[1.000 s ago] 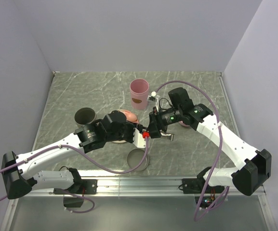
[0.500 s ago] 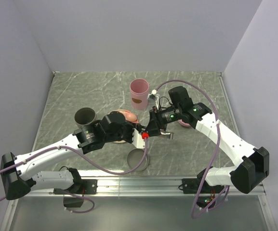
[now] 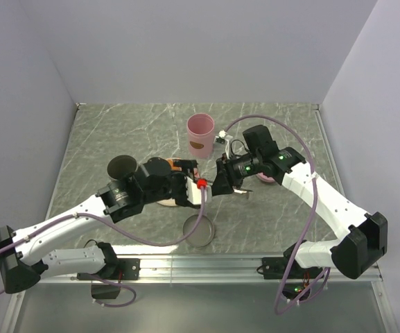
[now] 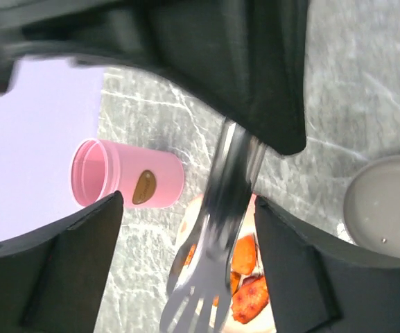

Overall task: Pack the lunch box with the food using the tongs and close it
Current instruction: Pick up the clamp at the center of the board, then pick up the fake food from the plate.

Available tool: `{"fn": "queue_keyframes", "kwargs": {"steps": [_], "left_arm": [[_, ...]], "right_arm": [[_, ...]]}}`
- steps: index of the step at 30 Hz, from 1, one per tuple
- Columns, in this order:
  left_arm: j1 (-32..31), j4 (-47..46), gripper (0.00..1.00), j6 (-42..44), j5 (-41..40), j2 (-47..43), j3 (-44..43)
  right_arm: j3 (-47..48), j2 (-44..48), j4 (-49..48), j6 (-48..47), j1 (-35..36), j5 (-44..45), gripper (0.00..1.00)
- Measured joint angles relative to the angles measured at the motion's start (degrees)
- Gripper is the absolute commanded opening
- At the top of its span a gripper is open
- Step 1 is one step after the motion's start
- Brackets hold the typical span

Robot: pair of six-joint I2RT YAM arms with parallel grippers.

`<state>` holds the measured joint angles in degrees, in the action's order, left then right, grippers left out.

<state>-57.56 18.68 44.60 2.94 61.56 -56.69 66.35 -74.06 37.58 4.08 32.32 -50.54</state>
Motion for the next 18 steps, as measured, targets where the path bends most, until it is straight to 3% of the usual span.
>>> {"fn": "queue_keyframes", "kwargs": {"steps": [8,11,18], "left_arm": [[9.1,0.2,0.94,-14.2,7.1,-5.6,-4.7],[14.6,-0.4,0.99,-22.4,9.6,-7.4,-7.7],[31.4,0.7,0.99,-41.7,17.5,-6.6,-14.5]], "right_arm": [[3.1,-0.1,3.8,-6.5,-4.2,9.5,0.47],[3.9,-0.1,4.9,-9.5,-4.7,14.2,0.47],[4.3,0.0,7.1,-17.4,-4.7,22.5,0.5]]}}
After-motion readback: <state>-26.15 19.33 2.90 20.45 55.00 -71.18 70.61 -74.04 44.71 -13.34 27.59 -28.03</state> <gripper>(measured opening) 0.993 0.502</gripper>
